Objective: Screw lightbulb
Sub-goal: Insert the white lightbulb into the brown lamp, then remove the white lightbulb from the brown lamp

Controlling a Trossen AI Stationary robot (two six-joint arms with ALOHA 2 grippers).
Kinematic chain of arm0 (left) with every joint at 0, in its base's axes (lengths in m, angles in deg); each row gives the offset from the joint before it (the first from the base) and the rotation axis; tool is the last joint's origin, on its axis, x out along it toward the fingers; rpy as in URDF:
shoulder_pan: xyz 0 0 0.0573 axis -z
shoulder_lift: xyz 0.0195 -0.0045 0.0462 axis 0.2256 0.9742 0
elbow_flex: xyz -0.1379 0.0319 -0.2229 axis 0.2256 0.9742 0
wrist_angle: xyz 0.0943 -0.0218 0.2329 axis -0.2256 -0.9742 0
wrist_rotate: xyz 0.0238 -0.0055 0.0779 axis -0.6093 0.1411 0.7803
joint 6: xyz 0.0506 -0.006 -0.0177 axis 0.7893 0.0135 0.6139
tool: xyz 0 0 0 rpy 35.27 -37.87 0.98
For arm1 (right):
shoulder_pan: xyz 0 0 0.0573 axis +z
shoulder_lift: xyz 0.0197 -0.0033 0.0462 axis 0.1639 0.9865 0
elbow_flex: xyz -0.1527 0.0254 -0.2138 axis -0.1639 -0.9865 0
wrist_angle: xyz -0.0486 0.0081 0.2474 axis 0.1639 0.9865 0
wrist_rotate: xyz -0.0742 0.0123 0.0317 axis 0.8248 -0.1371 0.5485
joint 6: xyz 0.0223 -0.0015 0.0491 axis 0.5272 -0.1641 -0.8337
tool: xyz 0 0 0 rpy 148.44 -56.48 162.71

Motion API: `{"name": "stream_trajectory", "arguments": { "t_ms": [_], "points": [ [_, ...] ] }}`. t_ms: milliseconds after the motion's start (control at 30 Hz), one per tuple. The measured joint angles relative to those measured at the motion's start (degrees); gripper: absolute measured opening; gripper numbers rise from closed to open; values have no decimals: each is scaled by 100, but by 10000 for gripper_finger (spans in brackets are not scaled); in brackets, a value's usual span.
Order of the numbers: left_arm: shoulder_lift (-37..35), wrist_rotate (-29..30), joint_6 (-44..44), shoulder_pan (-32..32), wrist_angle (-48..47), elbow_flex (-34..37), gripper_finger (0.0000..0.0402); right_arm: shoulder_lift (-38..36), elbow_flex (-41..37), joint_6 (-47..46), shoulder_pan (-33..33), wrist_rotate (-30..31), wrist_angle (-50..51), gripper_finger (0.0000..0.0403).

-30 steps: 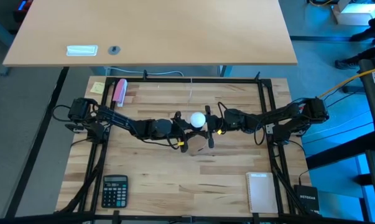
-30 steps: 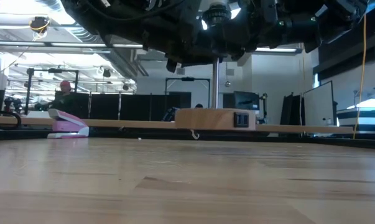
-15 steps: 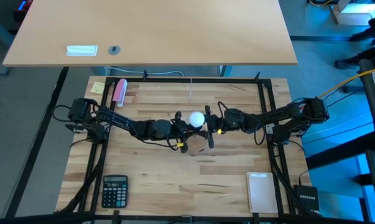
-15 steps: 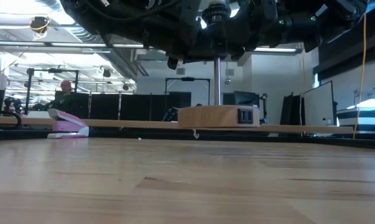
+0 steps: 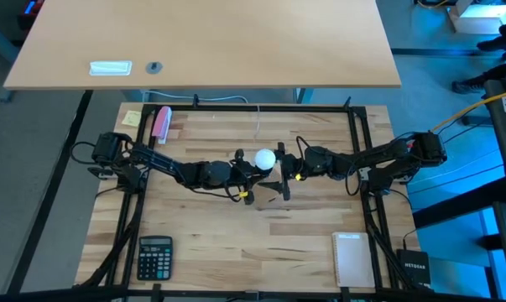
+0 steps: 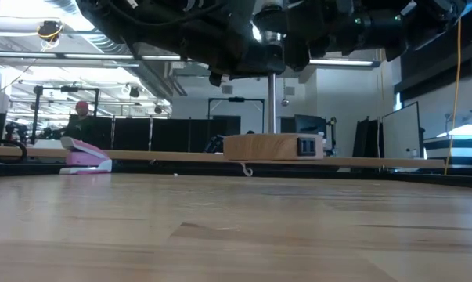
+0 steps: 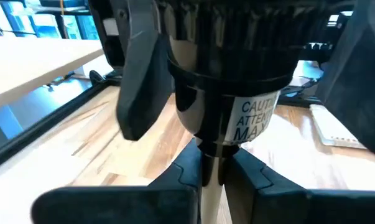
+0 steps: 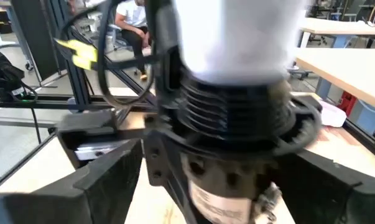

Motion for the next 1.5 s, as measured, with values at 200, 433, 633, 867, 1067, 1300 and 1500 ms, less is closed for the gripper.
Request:
{"name": "stream_trajectory", "arguments": {
  "t_ms": [200,433,633,867,1067,1300,1500],
  "points": [
    [-40,342,184,128,-13,0,27,-6,-4,5,-3,37,94,334],
    [-107,756,243,232,-165,-4,27,-703,-6,677,-6,162,1535,331],
    [-107,780,220,214,-163,-4,27,-1205,-7,707,-6,243,1660,331],
    [-107,948,226,214,-158,-4,29,-1598,-9,874,-6,973,1872,331],
    [-107,955,334,212,-147,-4,27,-1639,-9,825,-6,1218,1872,331],
    [-107,957,235,210,-150,-4,30,-1675,17,103,-6,741,1935,331],
    [-107,957,268,212,-153,-4,27,-1887,433,-20,-2,397,2293,331]
  ]
}}
